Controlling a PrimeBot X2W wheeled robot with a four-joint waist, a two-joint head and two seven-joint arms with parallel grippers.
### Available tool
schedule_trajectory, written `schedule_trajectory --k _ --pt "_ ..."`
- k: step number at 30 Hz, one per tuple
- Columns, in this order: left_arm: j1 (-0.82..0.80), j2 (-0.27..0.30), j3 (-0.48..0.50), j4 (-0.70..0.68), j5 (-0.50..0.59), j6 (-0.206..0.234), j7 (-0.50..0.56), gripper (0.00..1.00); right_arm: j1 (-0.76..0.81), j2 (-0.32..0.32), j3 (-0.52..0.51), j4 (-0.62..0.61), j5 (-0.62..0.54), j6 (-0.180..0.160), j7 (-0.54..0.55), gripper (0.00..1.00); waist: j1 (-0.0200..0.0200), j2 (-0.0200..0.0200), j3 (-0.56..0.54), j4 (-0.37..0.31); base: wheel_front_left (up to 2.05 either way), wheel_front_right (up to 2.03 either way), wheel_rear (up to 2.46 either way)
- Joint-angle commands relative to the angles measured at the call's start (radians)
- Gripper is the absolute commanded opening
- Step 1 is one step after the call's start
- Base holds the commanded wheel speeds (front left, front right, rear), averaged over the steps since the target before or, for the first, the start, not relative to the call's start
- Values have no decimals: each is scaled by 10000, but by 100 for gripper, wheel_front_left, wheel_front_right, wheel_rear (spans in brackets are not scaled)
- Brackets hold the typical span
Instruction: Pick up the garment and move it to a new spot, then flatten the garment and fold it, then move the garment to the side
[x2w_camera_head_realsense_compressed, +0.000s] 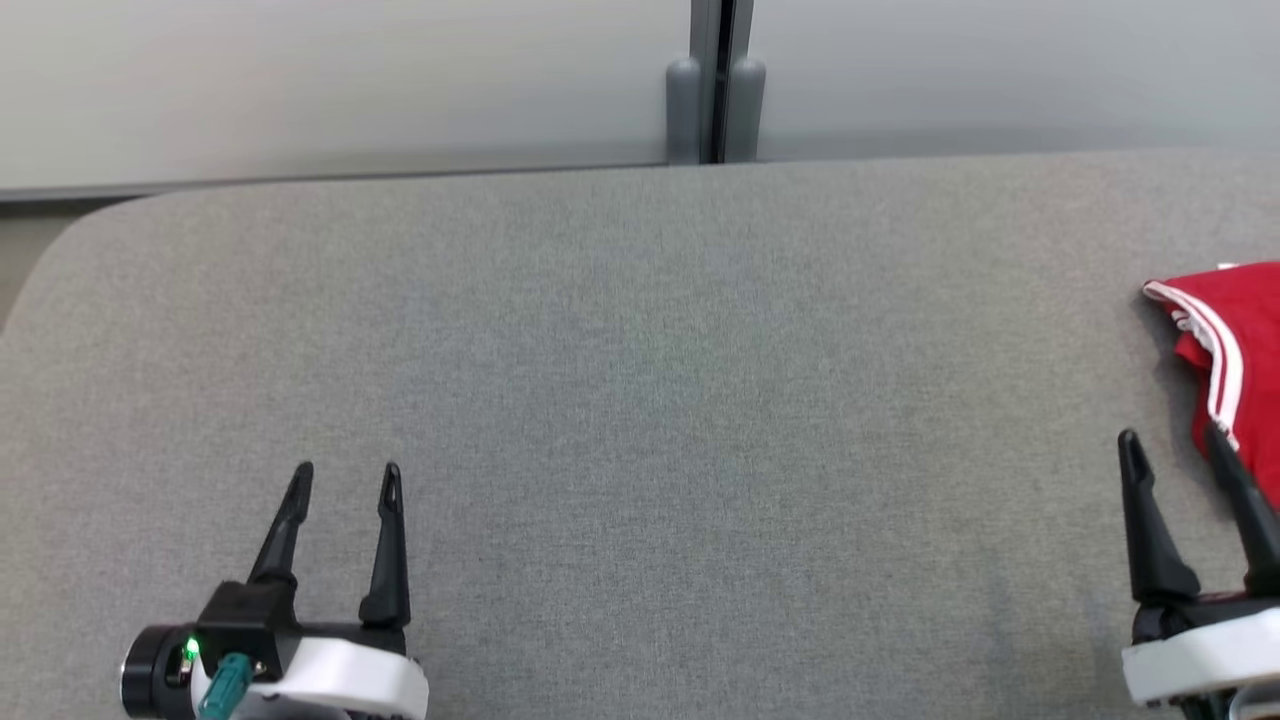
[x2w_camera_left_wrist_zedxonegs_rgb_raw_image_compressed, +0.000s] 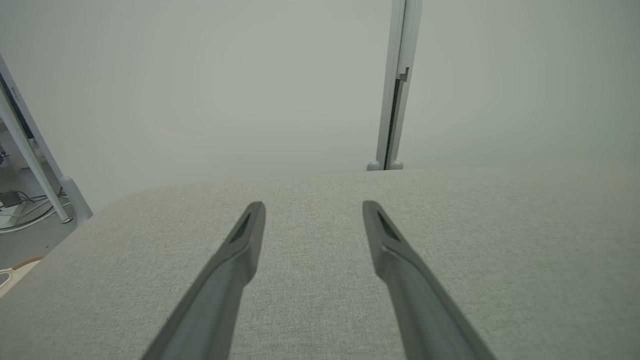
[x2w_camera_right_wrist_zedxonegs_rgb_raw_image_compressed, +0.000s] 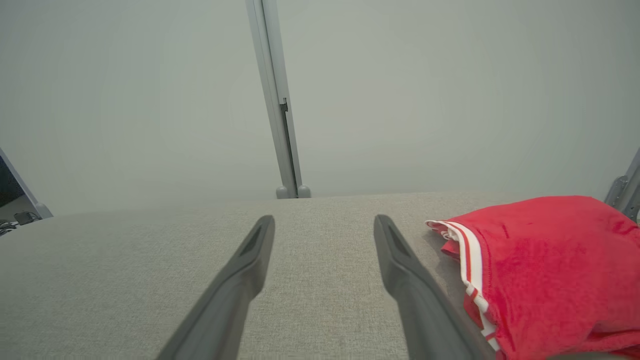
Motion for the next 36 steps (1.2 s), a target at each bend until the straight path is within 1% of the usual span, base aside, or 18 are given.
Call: schedule_trajectory --k 1,7,13,19,36 --pt "164 82 -11 12 -52 -47 43 100 206 36 -15 -82 -77 0 65 100 0 0 -314 -8 0 0 0" --pt "675 211 -69 90 -193 -110 201 100 836 302 64 -380 -280 0 315 100 0 0 -997 -32 0 0 0" --pt "1017 296 -98 261 -315 -122 281 100 1264 425 109 -630 -463 0 528 100 0 0 -1492 -119 0 0 0" --pt "1047 297 -124 334 -366 -57 277 100 1438 503 79 -752 -521 0 701 100 0 0 -1583 -190 0 0 0" --pt "776 308 -251 580 -371 93 217 100 1325 388 57 -757 -467 0 810 100 0 0 -1650 -161 0 0 0"
